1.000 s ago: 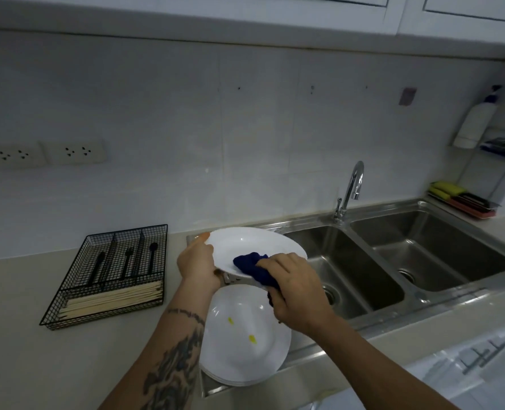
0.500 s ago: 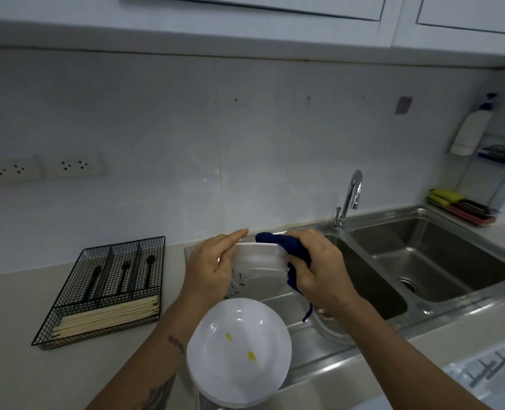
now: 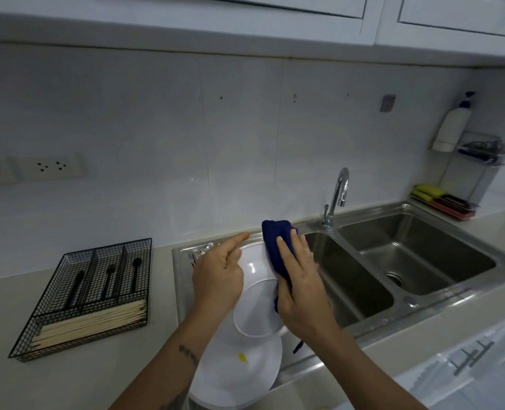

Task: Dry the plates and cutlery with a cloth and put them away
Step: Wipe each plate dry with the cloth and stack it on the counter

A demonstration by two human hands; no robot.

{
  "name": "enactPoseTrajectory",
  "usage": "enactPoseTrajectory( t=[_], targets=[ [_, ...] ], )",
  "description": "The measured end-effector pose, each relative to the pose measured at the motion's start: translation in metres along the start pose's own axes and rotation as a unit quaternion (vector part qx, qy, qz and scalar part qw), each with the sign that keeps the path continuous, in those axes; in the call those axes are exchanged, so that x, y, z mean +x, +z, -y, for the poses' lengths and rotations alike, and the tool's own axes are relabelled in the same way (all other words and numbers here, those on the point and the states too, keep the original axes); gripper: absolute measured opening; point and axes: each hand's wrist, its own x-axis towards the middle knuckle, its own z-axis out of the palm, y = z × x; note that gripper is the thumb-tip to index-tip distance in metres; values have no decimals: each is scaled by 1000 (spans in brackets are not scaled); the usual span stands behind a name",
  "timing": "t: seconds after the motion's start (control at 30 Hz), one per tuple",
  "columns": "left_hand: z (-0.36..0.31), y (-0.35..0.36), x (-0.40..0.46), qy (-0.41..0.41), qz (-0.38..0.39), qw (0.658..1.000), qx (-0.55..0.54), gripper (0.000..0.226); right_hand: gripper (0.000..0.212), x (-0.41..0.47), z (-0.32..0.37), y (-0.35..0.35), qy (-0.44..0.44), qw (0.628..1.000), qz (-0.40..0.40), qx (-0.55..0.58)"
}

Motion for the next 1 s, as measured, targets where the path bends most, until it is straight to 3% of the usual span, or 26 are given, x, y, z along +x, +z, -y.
enactPoseTrajectory(
  t=[0.27,0.37,0.43,0.57,0.67,0.87,1.0],
  targets=[
    [3,2,8,-79,23,995,-47,42,59,-11,2,10,-71,994,57,-54],
    [-1,1,8,-123,-2,987,-102,40,61,6,5,4,-77,992,46,-88],
    [-6,-6,10,-161,-52,977,-131,35,62,11,-1,4,-43,995,29,-87],
    [-6,-29,17,-212,-127,949,-194,35,61,2,-21,8,73,996,-12,48],
    [-2,-33,16,-215,-115,951,-189,39,61,-2,-12,9,71,995,-28,69],
    [-4,-17,5,-241,-77,943,-214,41,59,33,4,-3,-23,997,9,-72],
    [2,-22,11,-269,-120,921,-257,44,60,21,-14,-1,55,997,-12,46]
  ],
)
